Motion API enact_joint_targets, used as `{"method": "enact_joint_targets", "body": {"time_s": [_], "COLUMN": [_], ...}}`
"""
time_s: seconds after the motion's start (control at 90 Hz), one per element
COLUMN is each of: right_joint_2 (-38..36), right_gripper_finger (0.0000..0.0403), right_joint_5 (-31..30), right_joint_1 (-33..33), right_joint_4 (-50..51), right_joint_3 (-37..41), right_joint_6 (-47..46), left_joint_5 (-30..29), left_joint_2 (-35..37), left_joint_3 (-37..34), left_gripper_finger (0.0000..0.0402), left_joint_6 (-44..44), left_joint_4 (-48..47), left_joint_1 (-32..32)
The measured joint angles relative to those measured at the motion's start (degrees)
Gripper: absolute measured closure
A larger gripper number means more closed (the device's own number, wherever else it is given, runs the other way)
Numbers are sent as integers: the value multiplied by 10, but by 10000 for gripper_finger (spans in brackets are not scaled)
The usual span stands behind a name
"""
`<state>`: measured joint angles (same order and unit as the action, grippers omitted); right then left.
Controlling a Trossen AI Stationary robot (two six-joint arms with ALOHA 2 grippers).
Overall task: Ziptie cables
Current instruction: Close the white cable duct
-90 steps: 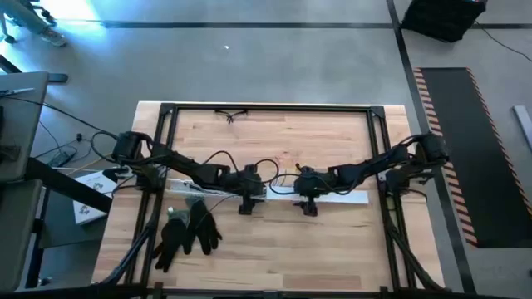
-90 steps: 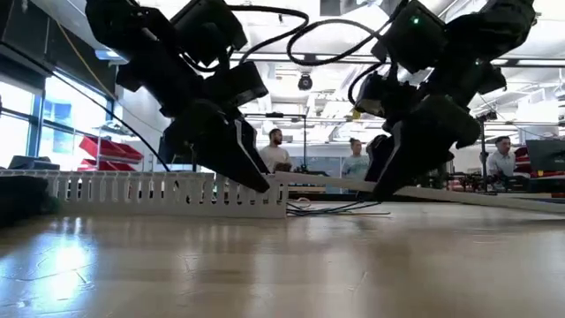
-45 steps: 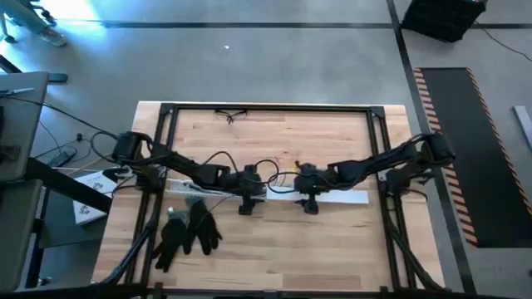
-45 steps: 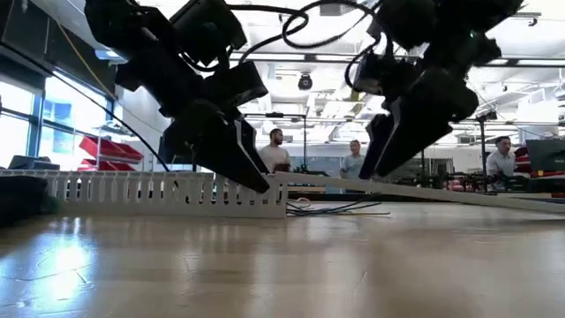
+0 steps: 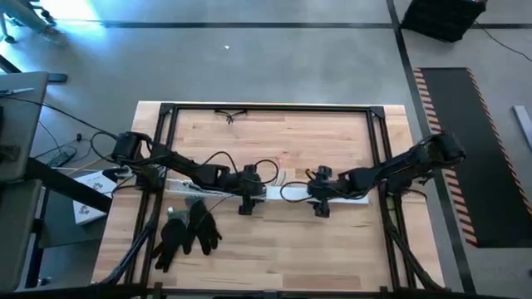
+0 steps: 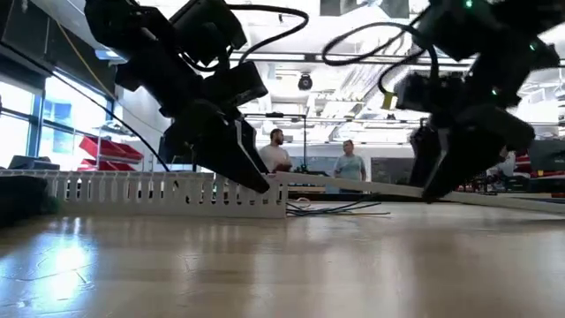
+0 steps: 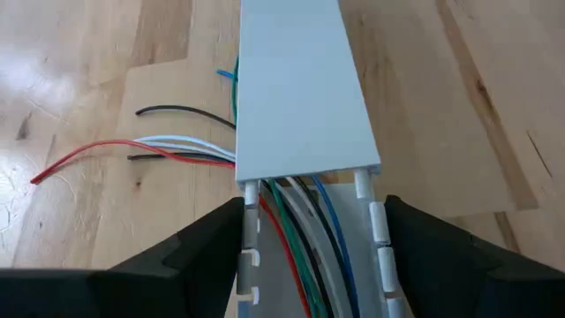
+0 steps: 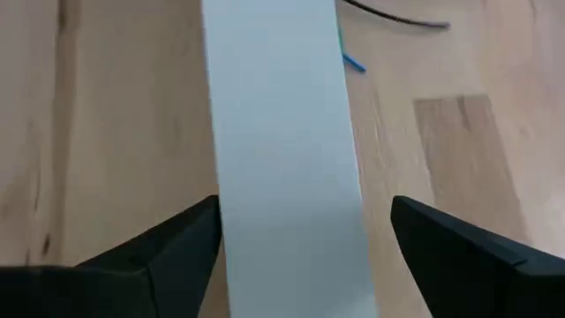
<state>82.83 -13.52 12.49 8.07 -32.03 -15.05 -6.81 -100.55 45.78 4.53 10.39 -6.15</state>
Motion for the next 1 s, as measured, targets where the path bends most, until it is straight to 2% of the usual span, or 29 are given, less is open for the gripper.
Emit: {"method": "enact_joint_targets", "body": {"time_s": [0.244, 0.578, 1.0], "right_joint_2": [0, 0, 0], "right_gripper_finger": [99, 185, 179], "right_joint_5": [5, 18, 14], "right_joint_1": [4, 5, 3], "right_joint_4": [-32, -8, 92], "right_joint_3": [33, 1, -61], "right_joint_6": [-43, -49, -29], "left_joint_5": [0, -7, -11], "left_joint_2": [0, 0, 0], "left_joint_3": [0, 0, 0], "left_gripper_finger": [158, 158, 158], "left_joint_6": [-5, -17, -25], "left_joint_4": [-1, -2, -2], "left_joint_1": [0, 1, 0]}}
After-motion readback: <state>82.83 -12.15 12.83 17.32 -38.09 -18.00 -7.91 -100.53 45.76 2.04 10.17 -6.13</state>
